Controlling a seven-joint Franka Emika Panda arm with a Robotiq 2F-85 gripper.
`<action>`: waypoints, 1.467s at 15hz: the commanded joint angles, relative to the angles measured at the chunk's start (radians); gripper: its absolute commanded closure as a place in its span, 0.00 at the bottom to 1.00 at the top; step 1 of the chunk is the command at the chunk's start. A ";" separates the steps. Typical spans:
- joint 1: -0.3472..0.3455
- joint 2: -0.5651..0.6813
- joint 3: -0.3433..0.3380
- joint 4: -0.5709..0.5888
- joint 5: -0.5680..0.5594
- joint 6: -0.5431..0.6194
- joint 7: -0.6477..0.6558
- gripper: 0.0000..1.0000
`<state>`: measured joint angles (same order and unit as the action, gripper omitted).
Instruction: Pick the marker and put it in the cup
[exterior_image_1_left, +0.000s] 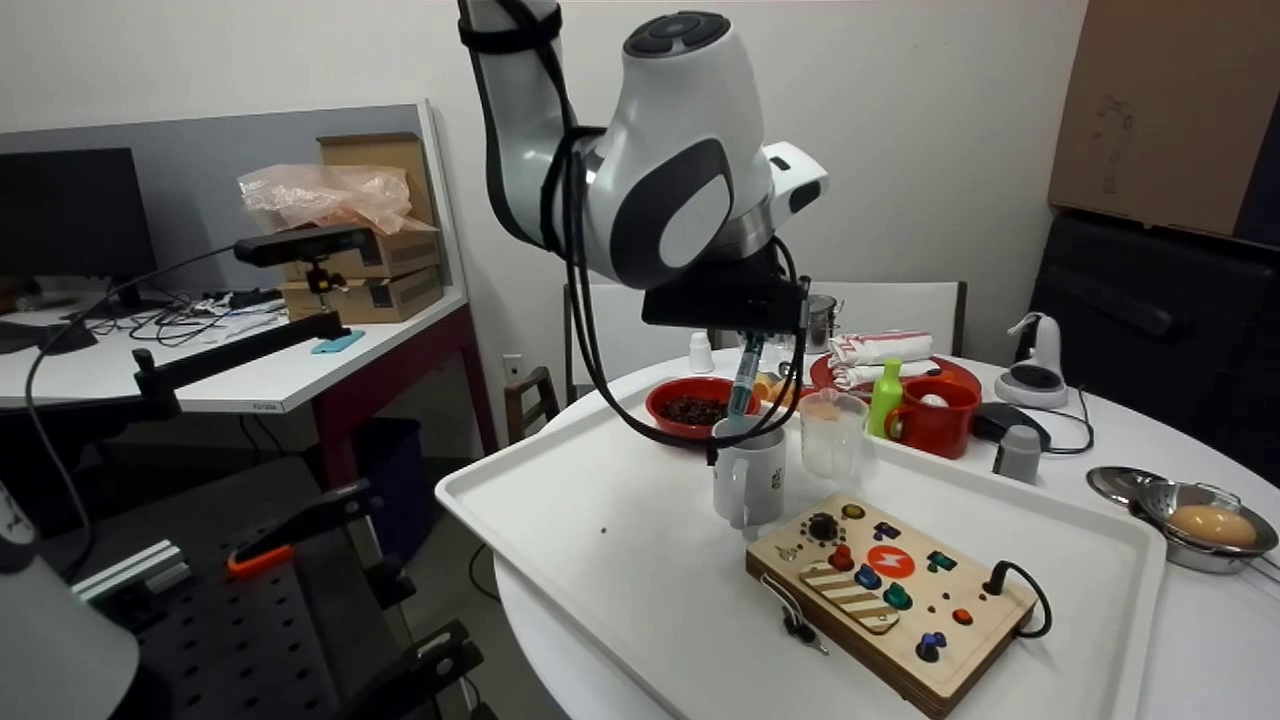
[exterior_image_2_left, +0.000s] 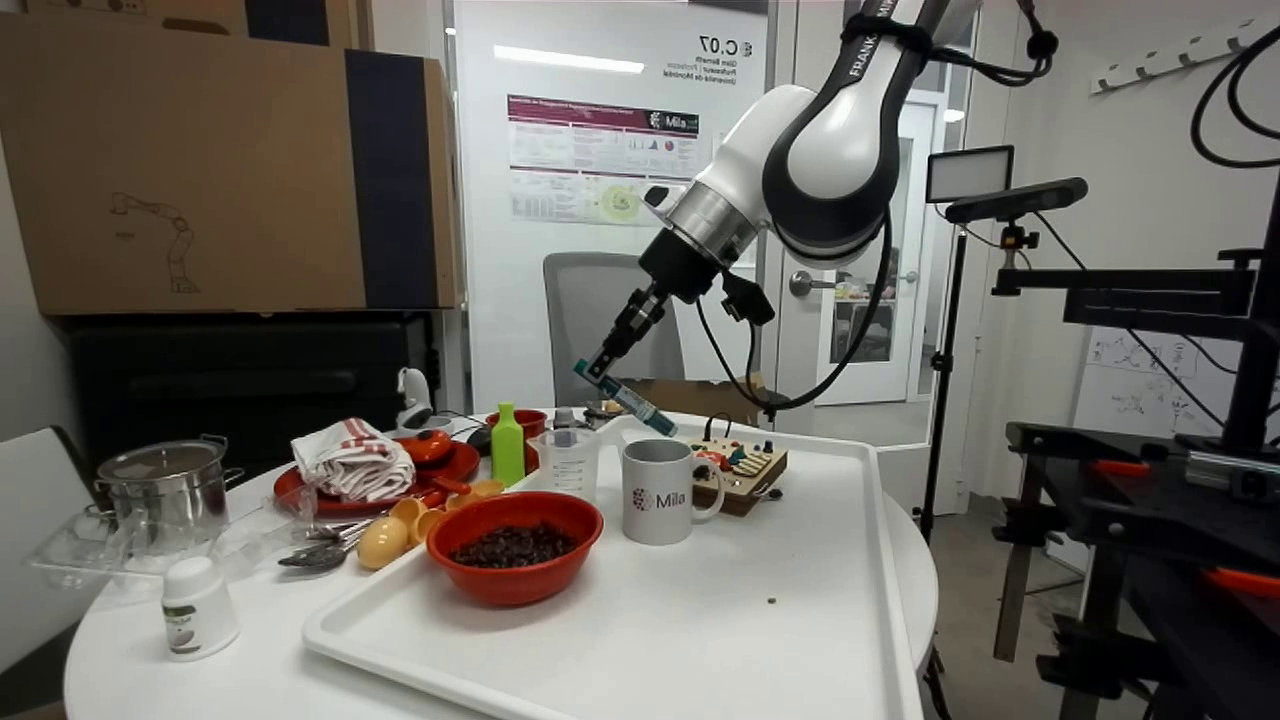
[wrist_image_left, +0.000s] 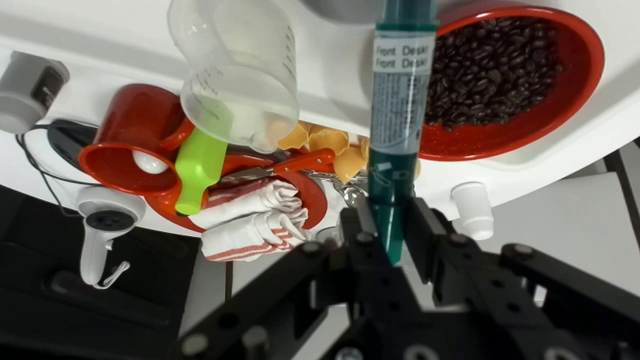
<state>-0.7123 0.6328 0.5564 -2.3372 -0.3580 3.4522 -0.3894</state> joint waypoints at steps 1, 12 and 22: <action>-0.079 0.058 0.056 0.033 -0.042 0.005 -0.010 0.87; -0.128 0.163 0.027 0.052 -0.260 0.005 0.055 0.87; -0.155 0.153 0.059 0.040 -0.240 -0.004 0.031 0.04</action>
<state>-0.8455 0.7964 0.5899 -2.2983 -0.5831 3.4519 -0.3595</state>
